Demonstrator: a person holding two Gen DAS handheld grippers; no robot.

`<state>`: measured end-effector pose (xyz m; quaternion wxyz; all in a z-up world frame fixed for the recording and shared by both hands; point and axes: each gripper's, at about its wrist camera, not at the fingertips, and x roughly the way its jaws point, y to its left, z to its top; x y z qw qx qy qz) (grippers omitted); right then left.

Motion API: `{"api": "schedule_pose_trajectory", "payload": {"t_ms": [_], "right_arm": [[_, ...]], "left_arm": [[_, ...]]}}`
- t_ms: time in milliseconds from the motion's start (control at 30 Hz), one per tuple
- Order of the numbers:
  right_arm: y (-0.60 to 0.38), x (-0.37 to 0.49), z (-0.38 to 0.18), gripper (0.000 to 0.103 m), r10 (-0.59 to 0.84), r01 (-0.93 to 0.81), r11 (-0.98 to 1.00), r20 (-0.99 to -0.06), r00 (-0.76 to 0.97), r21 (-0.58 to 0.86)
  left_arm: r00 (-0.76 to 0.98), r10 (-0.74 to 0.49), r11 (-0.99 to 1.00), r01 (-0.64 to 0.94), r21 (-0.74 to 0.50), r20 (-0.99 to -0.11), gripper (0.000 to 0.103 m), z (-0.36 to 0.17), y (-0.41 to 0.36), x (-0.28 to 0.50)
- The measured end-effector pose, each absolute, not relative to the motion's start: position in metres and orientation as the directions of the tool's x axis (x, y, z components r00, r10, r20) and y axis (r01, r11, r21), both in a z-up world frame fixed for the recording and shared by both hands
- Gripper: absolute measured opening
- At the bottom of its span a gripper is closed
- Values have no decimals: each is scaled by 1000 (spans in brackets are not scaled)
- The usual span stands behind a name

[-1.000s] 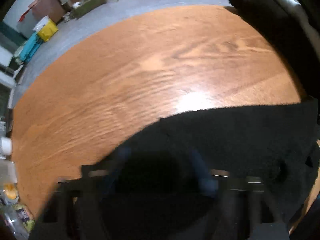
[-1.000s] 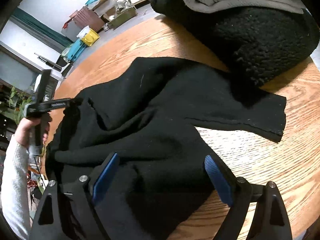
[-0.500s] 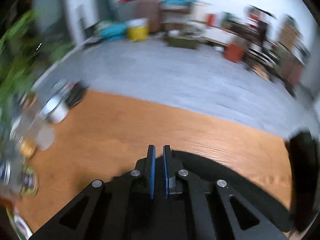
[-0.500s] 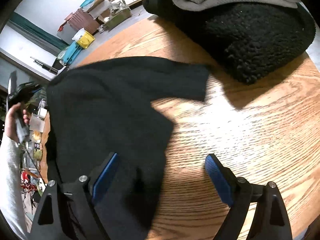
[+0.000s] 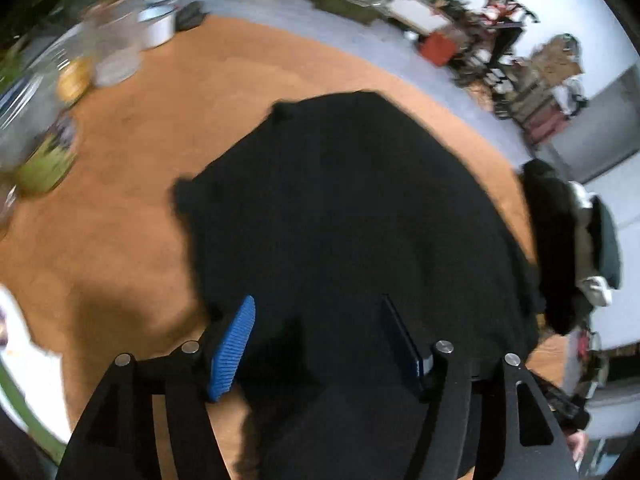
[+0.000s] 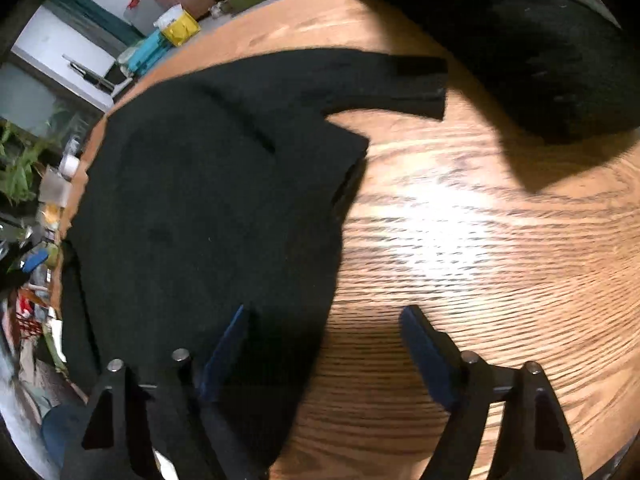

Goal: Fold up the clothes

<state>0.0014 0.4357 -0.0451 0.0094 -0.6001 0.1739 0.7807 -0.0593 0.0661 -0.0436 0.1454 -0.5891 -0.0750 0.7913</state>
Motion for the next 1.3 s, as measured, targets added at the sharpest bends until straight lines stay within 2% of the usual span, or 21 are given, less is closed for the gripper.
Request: {"api": "schedule_pose_trajectory", "payload": {"t_ms": [33, 100, 133, 167, 267, 400, 433, 500, 533, 567, 600, 633, 667, 833, 1000, 1133, 1267, 1300], "right_arm": [[429, 1, -45, 82, -197, -206, -943, -937, -288, 262], [416, 0, -44, 70, -210, -168, -948, -930, -302, 269], [409, 0, -44, 36, -263, -127, -943, -922, -286, 308], [402, 0, -44, 15, -309, -90, -935, -912, -269, 343], [396, 6, -38, 6, -335, -57, -932, -909, -248, 359], [452, 14, -1, 5, -163, -218, -938, -900, -404, 268], [459, 17, 7, 5, -73, -256, -946, -900, -430, 199], [472, 23, 22, 7, 100, -335, -940, -877, -469, 72], [477, 29, 26, 18, 120, -366, -928, -868, -482, 75], [480, 33, 27, 56, 73, -370, -920, -874, -480, 126], [483, 38, 27, 72, 19, -372, -910, -878, -479, 183], [487, 46, 26, 80, -74, -357, -892, -869, -489, 277], [487, 54, 26, 80, -145, -345, -873, -860, -490, 343], [478, 78, 33, 82, -142, -338, -882, -869, -474, 329], [485, 85, 29, 82, -180, -353, -864, -875, -449, 359], [480, 76, 28, 82, -201, -290, -886, -863, -463, 362], [467, 66, 20, 83, -210, -244, -905, -866, -454, 347], [464, 64, 19, 83, -213, -235, -909, -867, -450, 345]], "left_arm": [[-266, 301, -952, -134, -275, -916, 66, -48, 62, -54], [-271, 292, -956, -116, -269, -917, 66, -54, 56, -45], [-266, 296, -955, -101, -279, -917, 67, -58, 52, -40], [-258, 299, -954, -89, -285, -919, 67, -62, 48, -35], [-224, 294, -956, -63, -287, -929, 67, -70, 38, -21], [-196, 276, -961, -55, -271, -941, 67, -78, 33, -6], [-191, 266, -964, -58, -260, -945, 67, -80, 32, -5], [-175, 250, -968, -68, -242, -952, 67, -84, 32, -4], [-165, 245, -969, -74, -235, -956, 67, -87, 32, -3], [-149, 250, -968, -79, -240, -957, 67, -90, 33, -2], [-125, 268, -962, -86, -259, -955, 67, -94, 36, -1], [-102, 287, -956, -93, -278, -953, 67, -97, 38, 0], [-78, 307, -949, -98, -299, -949, 67, -101, 40, 1], [-24, 455, -887, -96, -451, -890, 67, -104, 60, -2], [-183, 405, -902, -242, -358, -896, 67, -69, 104, 5], [-39, 352, -906, -264, -330, -935, 67, -89, 142, 21], [-14, 315, -899, -323, -294, -949, 66, -98, 164, 33], [-12, 314, -898, -329, -293, -949, 45, -99, 165, 34]]}}
